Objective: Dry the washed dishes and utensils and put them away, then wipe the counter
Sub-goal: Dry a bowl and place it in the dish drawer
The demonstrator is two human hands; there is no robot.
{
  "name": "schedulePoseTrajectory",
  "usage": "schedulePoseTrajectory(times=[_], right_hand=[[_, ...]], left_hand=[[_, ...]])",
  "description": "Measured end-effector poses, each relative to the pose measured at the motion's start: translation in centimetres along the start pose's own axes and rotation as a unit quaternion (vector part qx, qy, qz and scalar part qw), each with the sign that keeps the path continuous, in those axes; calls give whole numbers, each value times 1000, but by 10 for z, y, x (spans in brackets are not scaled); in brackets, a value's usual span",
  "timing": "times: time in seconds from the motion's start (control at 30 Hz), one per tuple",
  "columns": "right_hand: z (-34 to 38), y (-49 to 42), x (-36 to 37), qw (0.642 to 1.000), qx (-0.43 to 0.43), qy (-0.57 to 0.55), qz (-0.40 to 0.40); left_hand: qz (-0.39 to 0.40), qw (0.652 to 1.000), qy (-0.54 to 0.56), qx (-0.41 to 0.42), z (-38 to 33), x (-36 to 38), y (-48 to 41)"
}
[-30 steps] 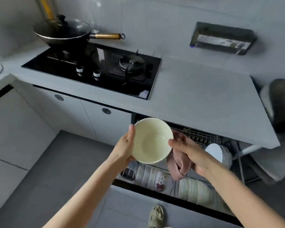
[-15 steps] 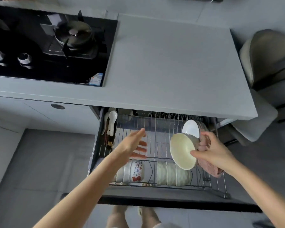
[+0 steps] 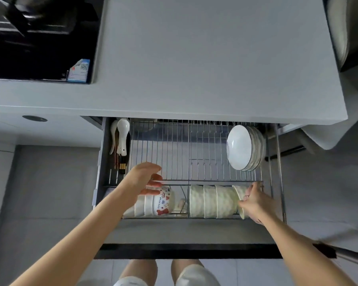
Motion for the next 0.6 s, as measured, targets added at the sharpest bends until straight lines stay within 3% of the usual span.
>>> schedulePoseTrajectory(times=[0.2, 0.6], right_hand=[[0, -13, 30, 996, 47, -55, 47], [1, -19, 39, 997, 7, -35, 67]], left_hand=[[-43, 998, 19, -32, 13, -2, -7], [-72, 994, 74, -21, 25, -6, 13]])
Point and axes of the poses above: each hand's wrist, its own y-axis away from the middle knuckle, its own x-axis out of the palm, z = x × y, the point moved 2 cm from there along -y, towards the middle knuckle, and after that the axes turned 11 degrees about -z, right-handed, at the moved point
